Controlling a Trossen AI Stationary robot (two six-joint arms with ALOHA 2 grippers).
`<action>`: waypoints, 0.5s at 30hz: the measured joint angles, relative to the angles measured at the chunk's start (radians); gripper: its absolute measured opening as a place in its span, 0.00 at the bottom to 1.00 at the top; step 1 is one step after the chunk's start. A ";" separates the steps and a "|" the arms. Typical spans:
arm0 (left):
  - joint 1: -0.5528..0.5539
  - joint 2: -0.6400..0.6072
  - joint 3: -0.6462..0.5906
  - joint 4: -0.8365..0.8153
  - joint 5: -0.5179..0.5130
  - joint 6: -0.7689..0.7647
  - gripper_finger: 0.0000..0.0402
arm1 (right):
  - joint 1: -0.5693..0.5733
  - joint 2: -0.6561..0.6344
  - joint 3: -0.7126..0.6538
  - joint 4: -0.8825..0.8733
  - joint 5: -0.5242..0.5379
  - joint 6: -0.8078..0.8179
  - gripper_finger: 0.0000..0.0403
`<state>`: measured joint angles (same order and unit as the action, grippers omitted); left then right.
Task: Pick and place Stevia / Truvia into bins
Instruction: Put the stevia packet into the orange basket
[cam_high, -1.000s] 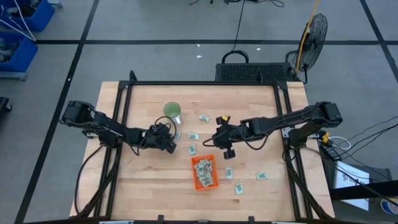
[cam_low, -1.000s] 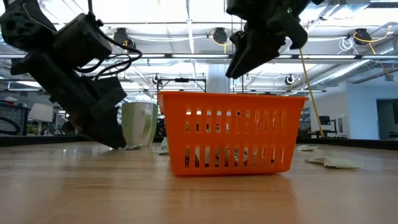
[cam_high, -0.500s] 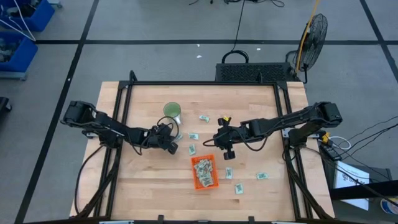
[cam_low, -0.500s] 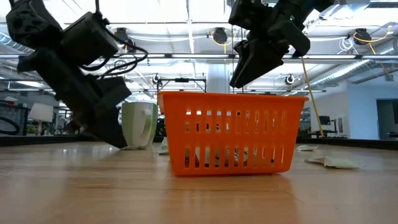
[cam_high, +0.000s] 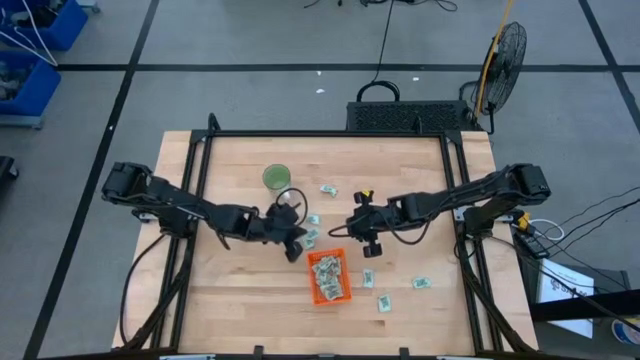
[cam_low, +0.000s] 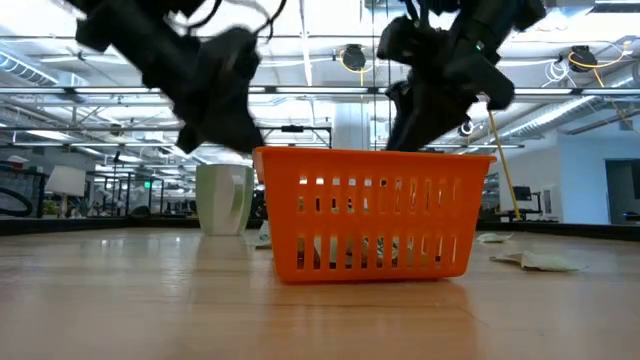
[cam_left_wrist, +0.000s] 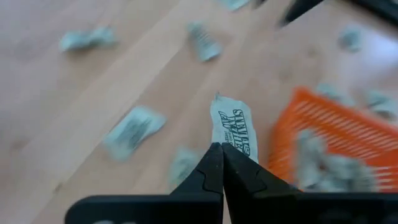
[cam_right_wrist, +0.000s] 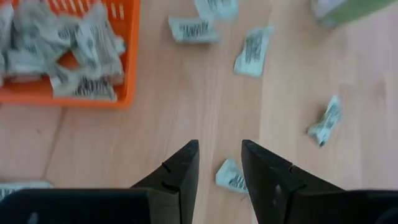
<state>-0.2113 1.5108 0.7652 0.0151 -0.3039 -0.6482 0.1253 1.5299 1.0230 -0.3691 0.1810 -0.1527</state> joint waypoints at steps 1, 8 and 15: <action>-0.009 0.000 0.018 0.001 -0.003 0.013 0.00 | 0.000 0.000 -0.012 0.000 0.000 0.009 0.29; -0.068 0.021 0.094 0.012 0.032 0.026 0.00 | 0.000 0.000 -0.061 0.000 0.000 0.117 0.29; -0.118 0.183 0.199 0.064 0.193 0.018 0.00 | -0.004 0.000 -0.061 0.035 0.001 0.080 0.29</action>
<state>-0.3289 1.6935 0.9643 0.0787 -0.1106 -0.6300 0.1215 1.5299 0.9619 -0.3345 0.1821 -0.0725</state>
